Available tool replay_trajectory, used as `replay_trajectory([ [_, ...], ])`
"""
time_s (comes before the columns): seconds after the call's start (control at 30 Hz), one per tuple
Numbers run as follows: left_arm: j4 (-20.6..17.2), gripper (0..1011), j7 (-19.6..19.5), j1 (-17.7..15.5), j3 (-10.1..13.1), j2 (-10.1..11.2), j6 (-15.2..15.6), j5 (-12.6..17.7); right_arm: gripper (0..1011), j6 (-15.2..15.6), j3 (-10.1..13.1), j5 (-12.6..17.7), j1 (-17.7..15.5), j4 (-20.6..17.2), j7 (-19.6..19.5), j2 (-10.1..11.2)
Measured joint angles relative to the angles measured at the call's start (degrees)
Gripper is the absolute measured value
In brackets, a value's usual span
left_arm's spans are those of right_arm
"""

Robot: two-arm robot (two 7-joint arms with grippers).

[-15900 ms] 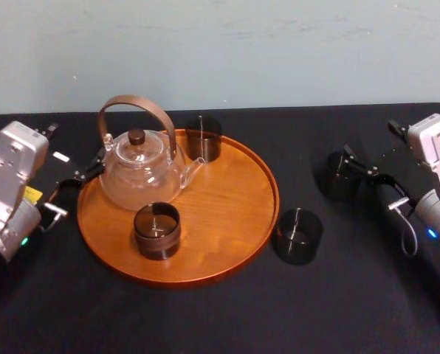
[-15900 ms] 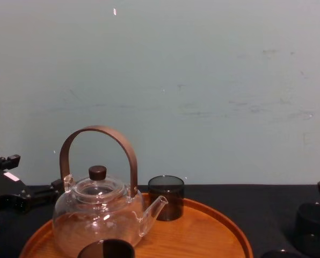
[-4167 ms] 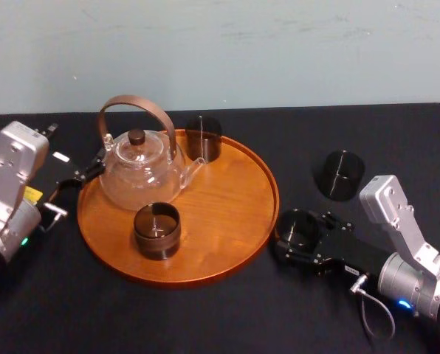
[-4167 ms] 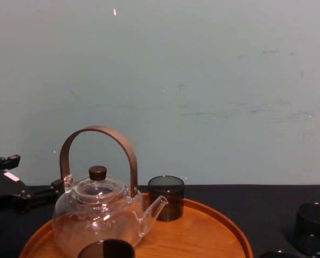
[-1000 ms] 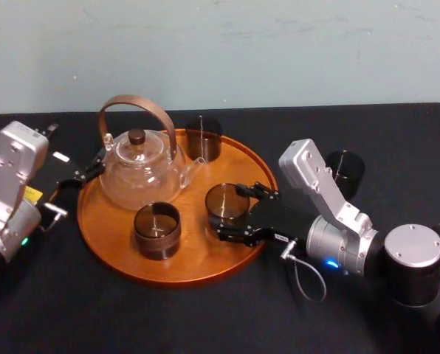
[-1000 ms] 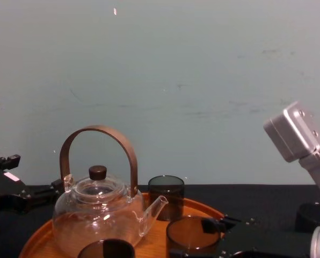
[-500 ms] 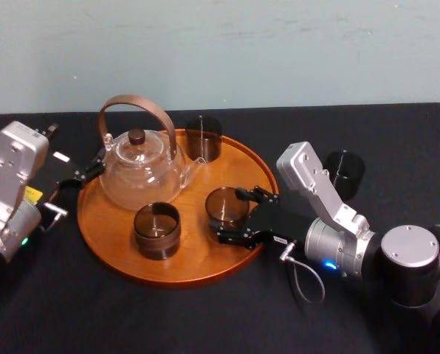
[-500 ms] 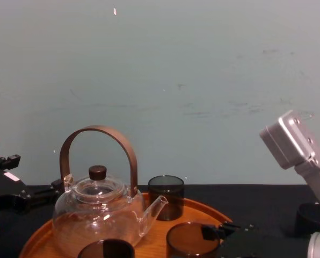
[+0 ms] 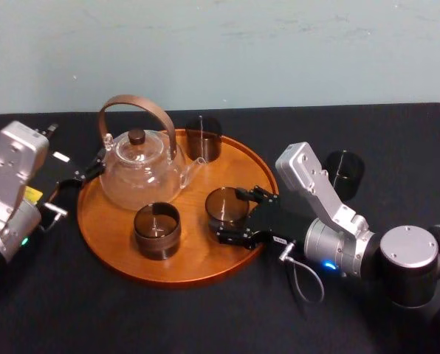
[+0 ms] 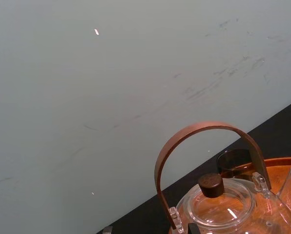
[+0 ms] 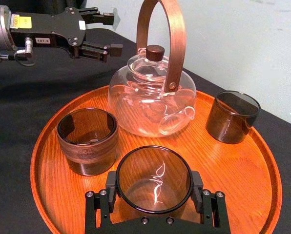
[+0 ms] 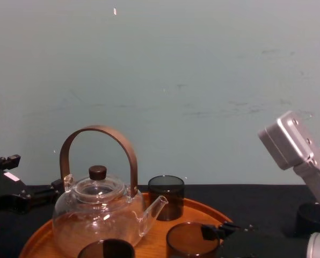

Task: Pick up the glass from the table and place it on the tray.

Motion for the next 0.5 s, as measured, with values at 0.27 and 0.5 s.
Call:
replay_trajectory([
  [0.27, 0.0, 1001, 0.0, 0.0, 0.0, 0.0, 0.0, 0.0, 1000, 0.0, 0.0, 0.0, 0.0, 0.0, 0.0, 0.0],
  [0.5, 0.0, 1001, 0.0, 0.0, 0.0, 0.0, 0.0, 0.0, 1002, 0.0, 0.1, 0.2, 0.0, 0.0, 0.3, 0.1],
])
